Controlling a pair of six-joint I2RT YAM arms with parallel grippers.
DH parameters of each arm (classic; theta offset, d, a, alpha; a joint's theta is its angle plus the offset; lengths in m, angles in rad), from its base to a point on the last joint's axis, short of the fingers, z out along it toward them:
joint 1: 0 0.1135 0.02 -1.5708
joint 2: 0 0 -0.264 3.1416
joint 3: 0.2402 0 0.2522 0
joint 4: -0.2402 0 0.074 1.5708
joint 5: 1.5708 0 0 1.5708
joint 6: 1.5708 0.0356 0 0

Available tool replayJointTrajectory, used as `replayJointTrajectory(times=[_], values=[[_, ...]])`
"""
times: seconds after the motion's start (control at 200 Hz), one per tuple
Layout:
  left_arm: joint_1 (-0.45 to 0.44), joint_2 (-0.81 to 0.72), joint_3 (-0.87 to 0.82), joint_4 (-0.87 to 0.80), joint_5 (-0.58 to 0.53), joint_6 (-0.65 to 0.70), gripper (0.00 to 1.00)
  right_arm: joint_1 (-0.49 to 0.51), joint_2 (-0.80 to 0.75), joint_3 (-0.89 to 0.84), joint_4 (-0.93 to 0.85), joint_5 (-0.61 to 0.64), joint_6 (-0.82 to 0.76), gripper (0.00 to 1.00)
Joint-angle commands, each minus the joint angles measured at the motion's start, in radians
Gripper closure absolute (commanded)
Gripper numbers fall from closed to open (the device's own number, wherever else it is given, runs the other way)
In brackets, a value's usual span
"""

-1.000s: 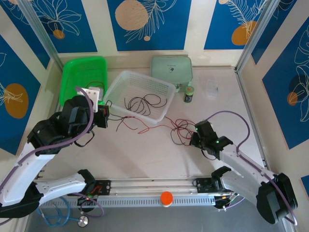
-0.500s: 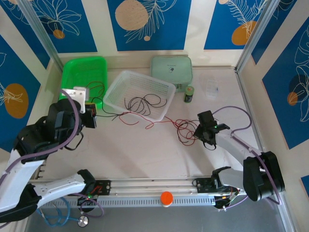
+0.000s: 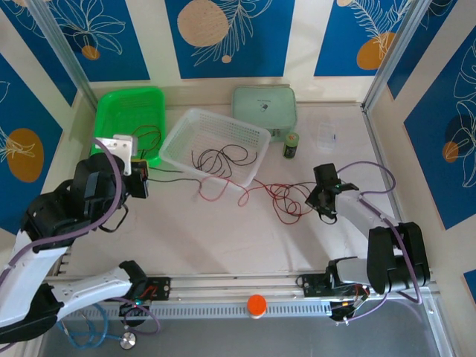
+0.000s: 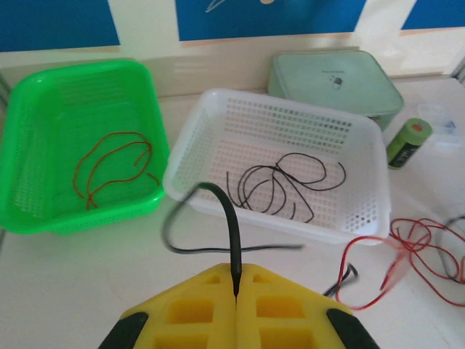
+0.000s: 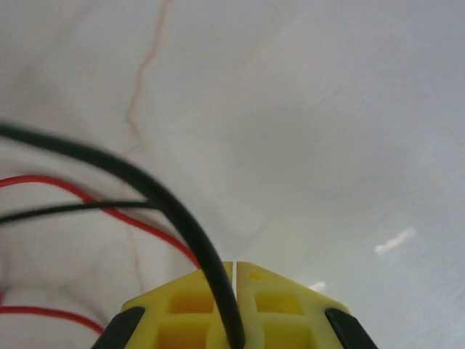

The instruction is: Untangle the cables

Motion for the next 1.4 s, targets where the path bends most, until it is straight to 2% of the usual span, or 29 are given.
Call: replayJointTrajectory(times=[0.0, 0.07, 0.145, 0.39, 0.52, 0.68, 0.85, 1.126, 1.396], values=[[0.009, 0.014, -0.048, 0.095, 0.15, 0.01, 1.0, 0.034, -0.051, 0.027, -0.004, -0.108, -0.054, 0.77], [0.008, 0.044, -0.08, 0.159, 0.253, -0.001, 1.0, 0.062, -0.105, 0.03, -0.011, -0.147, -0.081, 0.57], [0.008, 0.084, -0.105, 0.215, 0.341, -0.012, 1.0, 0.085, -0.174, 0.039, -0.038, -0.167, -0.107, 0.45], [0.007, 0.165, -0.087, 0.301, 0.453, -0.016, 1.0, 0.155, -0.394, 0.11, -0.144, -0.275, -0.225, 0.26], [0.007, 0.189, -0.046, 0.32, 0.503, -0.015, 1.0, 0.228, -0.47, 0.167, -0.113, -0.429, -0.307, 0.14], [0.006, 0.213, -0.023, 0.34, 0.556, -0.021, 1.0, 0.366, -0.413, 0.26, -0.055, -0.485, -0.399, 0.12], [0.007, 0.21, -0.016, 0.377, 0.582, -0.046, 1.0, 0.49, -0.239, 0.269, 0.123, -0.482, -0.457, 0.14], [0.006, 0.188, 0.008, 0.402, 0.586, -0.072, 1.0, 0.552, -0.06, 0.179, 0.554, -0.525, -0.402, 0.16], [0.006, 0.16, -0.013, 0.418, 0.575, -0.089, 1.0, 0.584, 0.046, 0.162, 0.782, -0.478, -0.311, 0.19]])
